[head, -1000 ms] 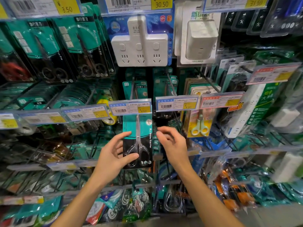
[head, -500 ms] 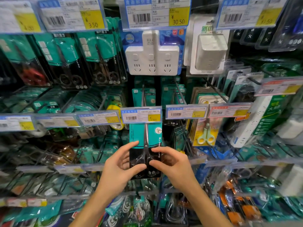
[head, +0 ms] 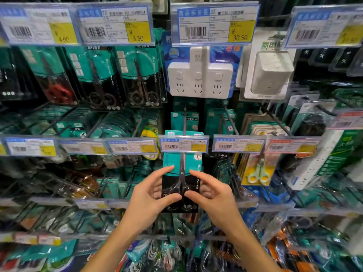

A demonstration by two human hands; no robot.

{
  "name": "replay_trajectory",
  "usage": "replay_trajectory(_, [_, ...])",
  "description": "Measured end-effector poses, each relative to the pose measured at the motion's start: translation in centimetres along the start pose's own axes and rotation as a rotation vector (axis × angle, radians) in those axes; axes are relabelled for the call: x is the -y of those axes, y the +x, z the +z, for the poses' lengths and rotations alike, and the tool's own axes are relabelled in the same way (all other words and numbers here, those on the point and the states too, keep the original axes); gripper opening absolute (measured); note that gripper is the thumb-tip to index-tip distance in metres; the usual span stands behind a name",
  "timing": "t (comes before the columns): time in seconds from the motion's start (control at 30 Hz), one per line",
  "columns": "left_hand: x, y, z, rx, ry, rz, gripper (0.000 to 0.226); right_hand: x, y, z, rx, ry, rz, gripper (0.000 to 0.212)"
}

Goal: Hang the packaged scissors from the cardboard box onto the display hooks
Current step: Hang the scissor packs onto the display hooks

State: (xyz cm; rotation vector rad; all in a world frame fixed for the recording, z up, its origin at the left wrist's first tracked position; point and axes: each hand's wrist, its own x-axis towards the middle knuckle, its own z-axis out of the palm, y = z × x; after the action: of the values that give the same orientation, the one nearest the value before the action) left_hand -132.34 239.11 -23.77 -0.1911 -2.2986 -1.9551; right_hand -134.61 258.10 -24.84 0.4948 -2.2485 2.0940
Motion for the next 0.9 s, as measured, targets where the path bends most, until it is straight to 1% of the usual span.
replay_trajectory(0.17, [0.1,0.1,0.0,-0.009,0.012,-0.012,0.064,0.2,0.0,0.0,0.002,0.018,0.029,0.048])
replay_trajectory(0.37, [0.2,0.3,-0.1,-0.032,-0.001,-0.007,0.065,0.3,0.3,0.2,0.007,-0.054,-0.009,0.049])
replay_trajectory(0.5, [0.3,0.8,0.0,-0.017,0.034,-0.021,0.065,0.0,0.5,0.2,-0.019,-0.054,0.007,0.051])
replay_trajectory(0.7, [0.4,0.6,0.4,0.016,0.15,0.059,0.069,-0.3,0.0,-0.2,-0.034,-0.038,0.013,0.051])
replay_trajectory(0.9, [0.9,0.5,1.1,-0.003,0.09,0.003,0.065,-1.3,0.1,-0.2,-0.007,-0.055,0.051,0.045])
